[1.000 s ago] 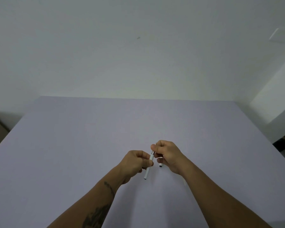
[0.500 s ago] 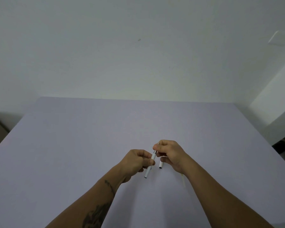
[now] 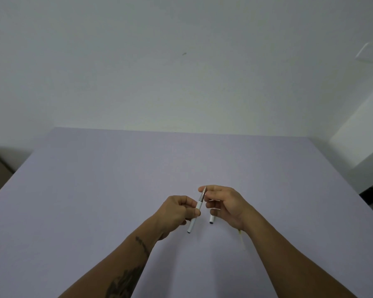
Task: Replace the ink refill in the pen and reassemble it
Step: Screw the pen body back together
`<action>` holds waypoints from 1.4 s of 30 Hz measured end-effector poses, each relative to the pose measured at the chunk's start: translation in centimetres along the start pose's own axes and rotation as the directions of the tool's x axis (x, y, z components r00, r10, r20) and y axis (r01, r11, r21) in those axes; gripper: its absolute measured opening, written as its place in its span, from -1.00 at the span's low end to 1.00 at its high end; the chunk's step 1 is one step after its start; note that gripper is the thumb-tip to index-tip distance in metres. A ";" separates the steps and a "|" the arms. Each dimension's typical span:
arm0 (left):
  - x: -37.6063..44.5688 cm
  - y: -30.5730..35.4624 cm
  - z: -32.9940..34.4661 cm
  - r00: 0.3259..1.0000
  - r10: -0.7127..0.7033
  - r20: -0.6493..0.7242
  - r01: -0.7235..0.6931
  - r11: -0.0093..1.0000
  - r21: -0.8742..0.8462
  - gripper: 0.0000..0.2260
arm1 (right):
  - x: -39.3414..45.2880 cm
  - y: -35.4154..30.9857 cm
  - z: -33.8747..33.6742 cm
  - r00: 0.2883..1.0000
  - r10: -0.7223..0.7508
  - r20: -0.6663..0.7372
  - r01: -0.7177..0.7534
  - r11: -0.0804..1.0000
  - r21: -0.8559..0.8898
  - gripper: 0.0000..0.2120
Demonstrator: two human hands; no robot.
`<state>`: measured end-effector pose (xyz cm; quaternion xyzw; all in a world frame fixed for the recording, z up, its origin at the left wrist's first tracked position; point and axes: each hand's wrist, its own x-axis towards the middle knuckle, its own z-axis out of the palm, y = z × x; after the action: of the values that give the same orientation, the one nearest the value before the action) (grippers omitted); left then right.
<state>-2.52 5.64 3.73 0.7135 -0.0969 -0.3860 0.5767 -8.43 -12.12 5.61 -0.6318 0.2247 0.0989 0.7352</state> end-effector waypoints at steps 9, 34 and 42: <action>0.3 0.0 0.6 1.000 0.010 -0.008 -0.010 1.000 0.016 -0.95 | 0.4 0.2 0.4 0.997 -0.051 -0.056 0.045 0.993 -0.113 -0.82; 0.3 -0.5 0.1 0.997 0.033 -0.069 -0.028 0.997 0.077 -0.94 | 0.5 0.7 1.0 0.997 -0.062 -0.048 0.056 0.992 -0.117 -0.85; -0.2 -0.4 -0.2 1.000 0.014 -0.020 -0.013 0.999 0.051 -0.96 | 0.4 0.9 1.2 0.995 -0.087 -0.051 0.081 0.992 -0.097 -0.90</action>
<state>-2.60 5.99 3.49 0.7310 -0.1055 -0.3723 0.5620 -8.20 -10.87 4.75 -0.6776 0.2131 0.0610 0.7012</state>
